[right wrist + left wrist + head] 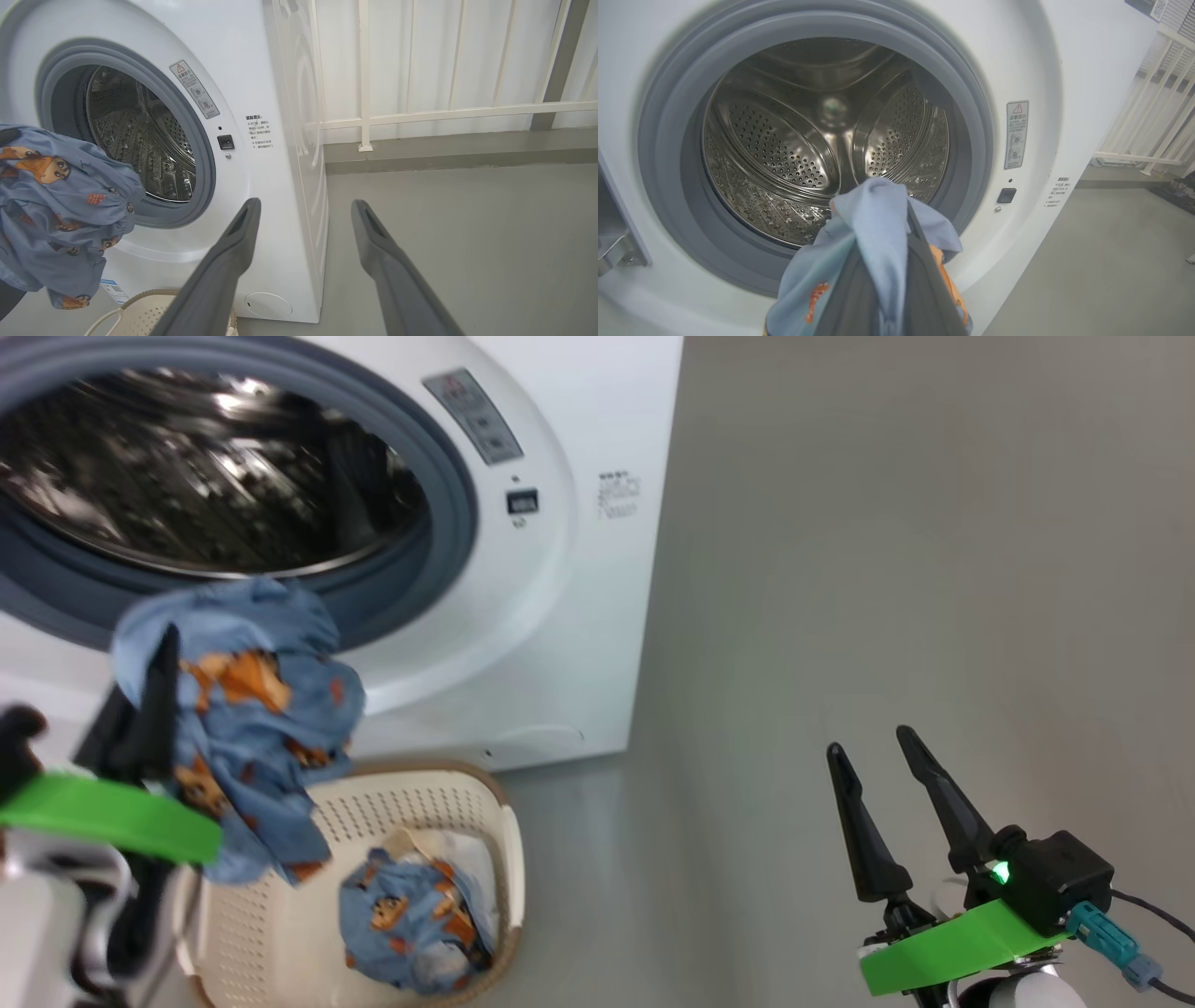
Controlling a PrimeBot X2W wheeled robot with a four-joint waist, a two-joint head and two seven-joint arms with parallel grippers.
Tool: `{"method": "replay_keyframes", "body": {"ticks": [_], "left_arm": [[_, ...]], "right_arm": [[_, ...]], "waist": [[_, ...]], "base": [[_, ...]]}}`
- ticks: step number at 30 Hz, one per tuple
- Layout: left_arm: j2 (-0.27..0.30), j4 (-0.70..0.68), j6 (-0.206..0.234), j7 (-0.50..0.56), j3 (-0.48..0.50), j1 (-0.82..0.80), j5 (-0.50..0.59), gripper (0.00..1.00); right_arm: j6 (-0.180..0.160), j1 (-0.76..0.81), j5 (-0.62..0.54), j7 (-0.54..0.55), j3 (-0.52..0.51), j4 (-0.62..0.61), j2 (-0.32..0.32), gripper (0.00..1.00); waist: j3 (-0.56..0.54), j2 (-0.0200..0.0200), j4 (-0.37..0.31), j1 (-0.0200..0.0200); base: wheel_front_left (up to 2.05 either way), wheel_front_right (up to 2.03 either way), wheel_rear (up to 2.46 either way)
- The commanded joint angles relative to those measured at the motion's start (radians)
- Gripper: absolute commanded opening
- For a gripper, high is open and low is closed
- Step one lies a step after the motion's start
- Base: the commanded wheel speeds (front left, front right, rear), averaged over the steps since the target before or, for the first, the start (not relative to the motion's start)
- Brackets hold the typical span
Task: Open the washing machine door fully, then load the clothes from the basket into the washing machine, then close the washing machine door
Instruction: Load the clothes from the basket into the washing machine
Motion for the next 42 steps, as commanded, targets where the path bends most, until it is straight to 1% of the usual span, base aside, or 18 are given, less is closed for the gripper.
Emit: {"method": "replay_keyframes", "body": {"ticks": [1, 7, 12, 21, 26, 33, 38, 42], "left_arm": [[0.053, 0.004, -0.007, 0.002, 0.035, -0.071, 0.012, 0.0], [0.117, 0.11, -0.023, -0.016, 0.04, -0.215, -0.006, 0.0], [0.174, 0.159, -0.027, -0.013, 0.025, -0.322, -0.025, 0.0], [0.272, 0.191, -0.028, 0.025, -0.02, -0.47, -0.051, 0.0], [0.339, 0.212, -0.028, 0.045, -0.024, -0.525, -0.068, 0.0], [0.416, 0.214, -0.028, 0.048, -0.031, -0.604, -0.086, 0.0], [0.429, 0.195, -0.028, 0.013, -0.038, -0.663, -0.094, 0.0], [0.42, 0.169, -0.028, -0.042, 0.004, -0.724, -0.101, 0.0]], "right_arm": [[0.002, -0.021, 0.009, -0.012, 0.032, -0.038, -0.004, 1.0], [0.002, -0.004, 0.025, -0.012, 0.056, -0.106, -0.004, 1.0], [0.002, 0.012, 0.038, -0.012, 0.081, -0.158, -0.004, 1.0], [0.002, 0.03, 0.067, -0.012, 0.139, -0.233, -0.004, 1.0], [0.002, 0.049, 0.081, -0.012, 0.162, -0.269, -0.004, 1.0], [0.002, 0.081, 0.1, -0.012, 0.193, -0.306, -0.004, 1.0], [0.002, 0.102, 0.104, -0.012, 0.191, -0.326, -0.004, 1.0], [0.002, 0.115, 0.102, -0.012, 0.19, -0.34, -0.004, 1.0]], "waist": [[0.079, 0.0, -0.051, 0.0], [0.186, 0.0, -0.114, 0.0], [0.262, 0.0, -0.16, 0.0], [0.378, 0.0, -0.24, 0.0], [0.433, 0.0, -0.287, 0.0], [0.493, 0.0, -0.342, 0.0], [0.513, 0.0, -0.345, 0.0], [0.526, 0.0, -0.342, 0.0]], "base": [[0.0, 0.0, 0.0], [0.0, 0.0, 0.0], [0.0, 0.0, 0.0], [0.0, 0.0, 0.0], [0.0, 0.0, 0.0], [0.0, 0.0, 0.0], [0.0, 0.0, 0.0], [0.03, 0.03, 0.03]]}}
